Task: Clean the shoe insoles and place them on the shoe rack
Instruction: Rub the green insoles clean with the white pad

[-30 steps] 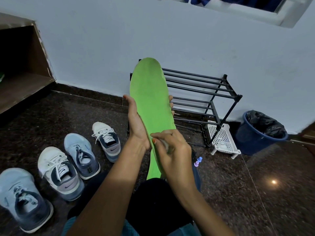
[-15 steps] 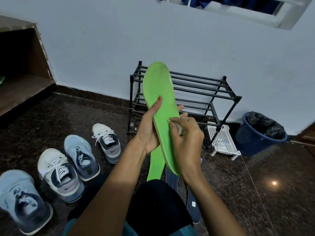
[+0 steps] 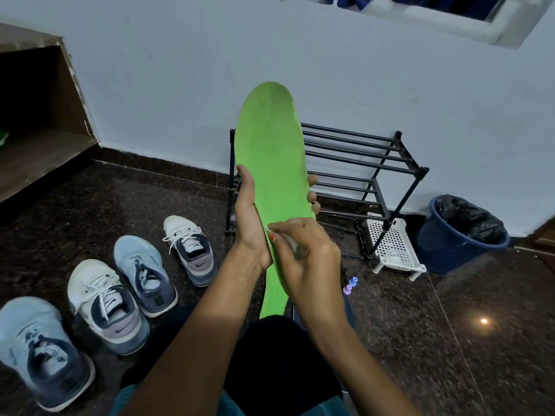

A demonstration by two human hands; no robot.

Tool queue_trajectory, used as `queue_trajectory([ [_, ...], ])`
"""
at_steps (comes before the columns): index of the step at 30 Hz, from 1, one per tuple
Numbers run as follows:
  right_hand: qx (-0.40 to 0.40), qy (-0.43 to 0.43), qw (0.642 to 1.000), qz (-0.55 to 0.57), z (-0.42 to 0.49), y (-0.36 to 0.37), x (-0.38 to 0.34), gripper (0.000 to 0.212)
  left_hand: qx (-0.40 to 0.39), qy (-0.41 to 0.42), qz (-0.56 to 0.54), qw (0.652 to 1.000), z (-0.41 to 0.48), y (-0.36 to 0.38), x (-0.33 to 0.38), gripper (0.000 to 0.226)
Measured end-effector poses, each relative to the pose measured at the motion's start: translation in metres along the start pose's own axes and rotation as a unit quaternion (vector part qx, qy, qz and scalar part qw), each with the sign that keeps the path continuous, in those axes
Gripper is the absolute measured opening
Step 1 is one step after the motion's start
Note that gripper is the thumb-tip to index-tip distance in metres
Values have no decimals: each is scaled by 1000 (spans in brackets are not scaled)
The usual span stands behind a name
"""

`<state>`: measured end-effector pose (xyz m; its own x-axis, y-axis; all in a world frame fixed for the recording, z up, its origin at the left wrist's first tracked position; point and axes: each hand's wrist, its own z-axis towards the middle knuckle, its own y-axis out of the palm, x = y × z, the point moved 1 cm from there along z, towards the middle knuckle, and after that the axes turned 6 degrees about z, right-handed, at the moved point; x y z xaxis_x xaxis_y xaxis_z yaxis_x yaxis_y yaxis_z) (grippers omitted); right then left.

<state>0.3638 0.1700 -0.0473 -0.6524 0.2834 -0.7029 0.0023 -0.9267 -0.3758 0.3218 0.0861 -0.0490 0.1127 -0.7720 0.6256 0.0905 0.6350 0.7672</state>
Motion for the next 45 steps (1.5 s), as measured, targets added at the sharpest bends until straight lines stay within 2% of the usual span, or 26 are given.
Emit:
queue_trajectory([
  [7, 42, 5, 997, -58, 19, -5, 12, 13, 10, 14, 41, 999, -2, 1, -2, 88],
  [14, -3, 11, 1000, 12, -1, 1, 0, 17, 4, 16, 21, 1000, -3, 4, 1, 92],
  [21, 42, 13, 997, -59, 23, -4, 10, 13, 18, 28, 66, 997, -3, 4, -1, 87],
  [29, 18, 20, 1000, 2, -6, 4, 0, 17, 19, 25, 38, 999, -3, 1, 3, 91],
  [40, 86, 32, 992, -92, 31, -8, 19, 15, 29, 21, 71, 997, -3, 1, -1, 88],
  [45, 48, 21, 997, -53, 13, -2, 15, 15, 35, 24, 54, 998, -3, -2, 1, 91],
])
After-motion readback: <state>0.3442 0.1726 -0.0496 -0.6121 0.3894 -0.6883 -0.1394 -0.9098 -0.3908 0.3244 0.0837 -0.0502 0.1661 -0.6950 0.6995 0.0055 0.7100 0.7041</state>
